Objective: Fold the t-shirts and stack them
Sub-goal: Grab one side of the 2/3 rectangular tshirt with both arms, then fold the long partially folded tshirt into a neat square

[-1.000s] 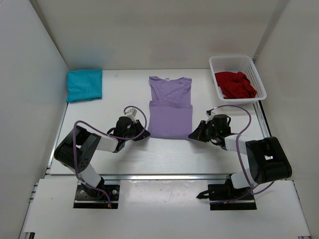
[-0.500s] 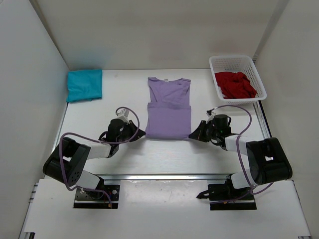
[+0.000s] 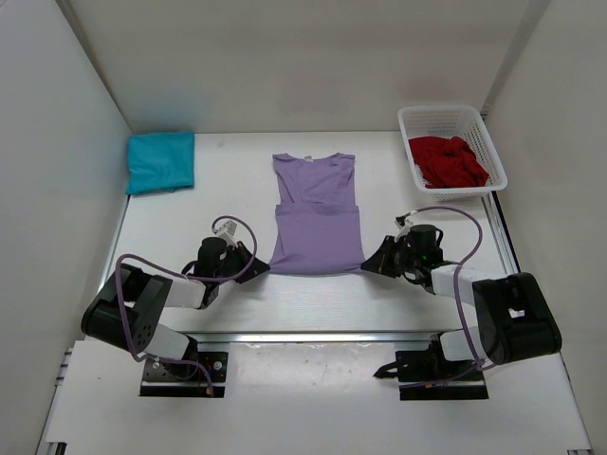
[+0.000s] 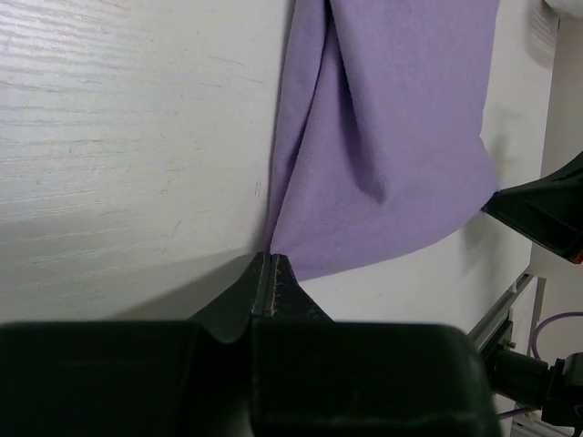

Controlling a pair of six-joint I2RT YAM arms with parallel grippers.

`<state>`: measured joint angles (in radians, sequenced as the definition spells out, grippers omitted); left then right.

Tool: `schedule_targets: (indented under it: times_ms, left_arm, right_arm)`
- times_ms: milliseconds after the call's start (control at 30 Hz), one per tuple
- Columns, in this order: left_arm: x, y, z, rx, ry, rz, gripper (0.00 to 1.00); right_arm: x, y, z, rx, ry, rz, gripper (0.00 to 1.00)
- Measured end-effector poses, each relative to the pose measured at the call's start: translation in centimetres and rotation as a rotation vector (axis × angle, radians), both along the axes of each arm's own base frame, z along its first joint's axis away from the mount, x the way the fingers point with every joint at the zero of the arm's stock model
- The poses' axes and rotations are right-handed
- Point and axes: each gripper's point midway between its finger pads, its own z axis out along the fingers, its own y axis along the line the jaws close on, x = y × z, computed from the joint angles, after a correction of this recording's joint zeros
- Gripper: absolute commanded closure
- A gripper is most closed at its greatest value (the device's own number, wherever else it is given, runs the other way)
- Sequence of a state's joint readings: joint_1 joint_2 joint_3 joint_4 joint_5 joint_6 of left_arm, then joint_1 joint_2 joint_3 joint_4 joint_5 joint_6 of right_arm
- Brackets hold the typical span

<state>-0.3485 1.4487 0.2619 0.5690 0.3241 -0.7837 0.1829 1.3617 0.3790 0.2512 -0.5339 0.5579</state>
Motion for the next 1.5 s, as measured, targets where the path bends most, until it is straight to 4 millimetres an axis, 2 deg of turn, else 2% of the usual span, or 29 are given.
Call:
schedule_targets:
  times_ms: [200, 367, 467, 533, 633, 733, 800, 867, 1000, 1100, 1200, 1267, 1367, 1433, 1500]
  left_arm:
    - [-1.0, -0.2, 0.9, -0.013, -0.025, -0.018, 1.0]
    - [-3.7, -1.0, 2.8, -0.024, -0.09, -0.066, 1.0]
    - [-5.6, -0.4, 3.5, -0.033, -0.107, -0.071, 1.0]
    - [-6.5, 0.1, 4.2, -0.042, -0.123, -0.057, 1.0]
    - [-7.2, 0.6, 7.1, -0.08, -0.191, -0.042, 1.0]
    - [-6.7, 0.5, 10.0, -0.085, -0.207, -0.035, 1.0]
    - [-5.5, 0.3, 11.8, -0.072, -0.201, -0.029, 1.0]
    - [-3.1, 0.1, 13.8, -0.062, -0.187, -0.009, 1.0]
    - [4.1, 0.4, 17.4, -0.07, -0.192, 0.067, 1.0]
    - [9.6, 0.3, 17.8, -0.065, -0.174, 0.106, 1.0]
    - [14.8, 0.1, 16.4, -0.048, -0.137, 0.138, 1.0]
    - [18.4, 0.1, 14.8, -0.035, -0.102, 0.162, 1.0]
    - [23.6, 0.3, 11.9, -0.005, -0.055, 0.198, 1.0]
    - [26.2, 0.5, 10.0, 0.02, -0.028, 0.216, 1.0]
    - [28.0, 1.0, 8.0, 0.036, -0.001, 0.242, 1.0]
  right_arm:
    - [-0.9, 0.2, 0.0, 0.002, -0.002, 0.01, 0.99]
    - [-3.4, 1.4, 0.3, -0.001, -0.007, 0.052, 1.0]
    - [-5.5, 2.5, 0.6, -0.021, -0.005, 0.096, 1.0]
    - [-6.9, 3.3, 1.3, -0.034, -0.021, 0.126, 1.0]
    - [-8.2, 3.9, 3.3, -0.028, -0.061, 0.144, 0.99]
    - [-7.3, 3.6, 5.7, -0.029, -0.085, 0.111, 1.0]
    - [-5.5, 3.3, 8.1, -0.03, -0.118, 0.081, 1.0]
    - [-2.9, 3.0, 10.6, -0.032, -0.154, 0.051, 1.0]
    - [3.4, 2.4, 14.1, -0.027, -0.196, 0.011, 1.0]
    - [8.7, 1.9, 14.9, -0.036, -0.185, -0.008, 1.0]
    - [14.8, 1.9, 14.8, -0.034, -0.17, -0.01, 1.0]
    - [19.1, 2.0, 14.1, -0.025, -0.165, -0.005, 1.0]
    - [24.5, 2.2, 12.8, -0.011, -0.143, 0.005, 1.0]
    - [28.0, 2.4, 11.6, 0.001, -0.151, 0.013, 1.0]
    - [30.4, 2.8, 10.0, 0.012, -0.138, 0.024, 1.0]
